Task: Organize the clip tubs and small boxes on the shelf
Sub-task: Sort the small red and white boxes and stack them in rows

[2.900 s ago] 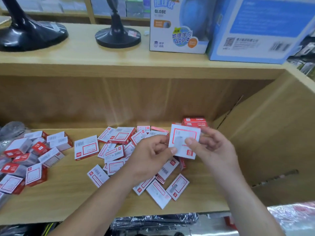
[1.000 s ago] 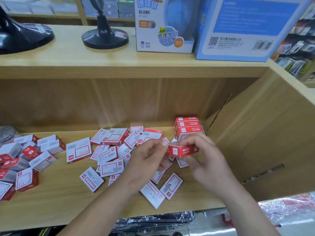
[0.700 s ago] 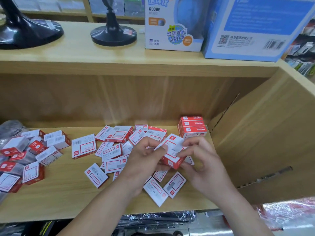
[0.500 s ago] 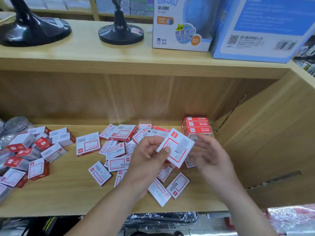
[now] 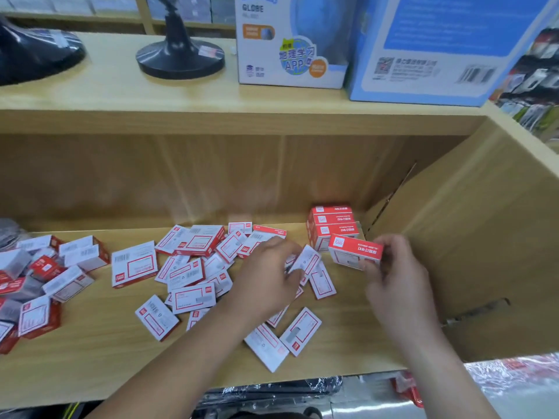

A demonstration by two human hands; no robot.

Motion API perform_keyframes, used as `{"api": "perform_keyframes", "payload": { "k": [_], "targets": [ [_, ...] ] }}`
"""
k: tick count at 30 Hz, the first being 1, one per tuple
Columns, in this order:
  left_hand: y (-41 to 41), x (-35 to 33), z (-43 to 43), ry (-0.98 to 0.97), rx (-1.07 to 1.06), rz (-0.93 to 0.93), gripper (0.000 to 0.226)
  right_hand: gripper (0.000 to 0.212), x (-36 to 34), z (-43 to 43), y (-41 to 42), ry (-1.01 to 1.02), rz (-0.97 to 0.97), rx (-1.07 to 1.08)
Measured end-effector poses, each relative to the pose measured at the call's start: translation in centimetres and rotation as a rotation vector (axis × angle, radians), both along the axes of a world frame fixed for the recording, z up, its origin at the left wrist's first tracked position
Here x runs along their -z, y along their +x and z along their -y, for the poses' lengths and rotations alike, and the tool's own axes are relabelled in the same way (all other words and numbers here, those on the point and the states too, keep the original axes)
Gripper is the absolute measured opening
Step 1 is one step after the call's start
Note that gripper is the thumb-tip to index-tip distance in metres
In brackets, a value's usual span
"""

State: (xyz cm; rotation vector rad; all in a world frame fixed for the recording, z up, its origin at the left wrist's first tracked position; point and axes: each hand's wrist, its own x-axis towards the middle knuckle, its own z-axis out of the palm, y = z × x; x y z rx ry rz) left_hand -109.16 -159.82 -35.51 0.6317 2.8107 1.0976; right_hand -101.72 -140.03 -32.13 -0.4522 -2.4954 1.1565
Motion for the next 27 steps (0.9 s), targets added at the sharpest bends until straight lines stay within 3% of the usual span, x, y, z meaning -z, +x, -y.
{"api": "perform_keyframes", "payload": {
  "k": [4,7,12,18,22,25,27],
  "targets": [
    [-0.4,0.7,-2.0,-0.289,0.108,-0.24,0.041,0.035,2.7,-0.4,-1.6,-0.073,0.046,0.06],
    [-1.1,1.1,-2.2,-0.418,0.103,-0.245,0.054,0.032,4.2,-0.8,-2.8,-0.164,0.057,0.096],
    [-1.4,1.8,-0.9,-0.338,0.147,-0.252,0.051,0.059,6.2,-1.4,-4.2,-0.328,0.134,0.033],
    [0.4,1.2,2.2,-0.227,0.122,-0.317,0.049,0.06,7.2,-0.8,-5.0,-0.364,0.11,0.004],
    [1.8,2.3,4.1,-0.271,0.122,-0.341,0.052,0.06,7.6,-0.5,-4.7,-0.377,0.109,0.012],
    [2.4,3.3,4.6,-0.224,0.136,-0.371,0.054,0.064,6.4,0.6,-3.2,-0.186,-0.011,0.073],
    [2.8,3.5,4.8,-0.216,0.121,-0.39,0.053,0.054,5.0,1.9,-2.1,-0.011,-0.142,0.019]
  ]
}}
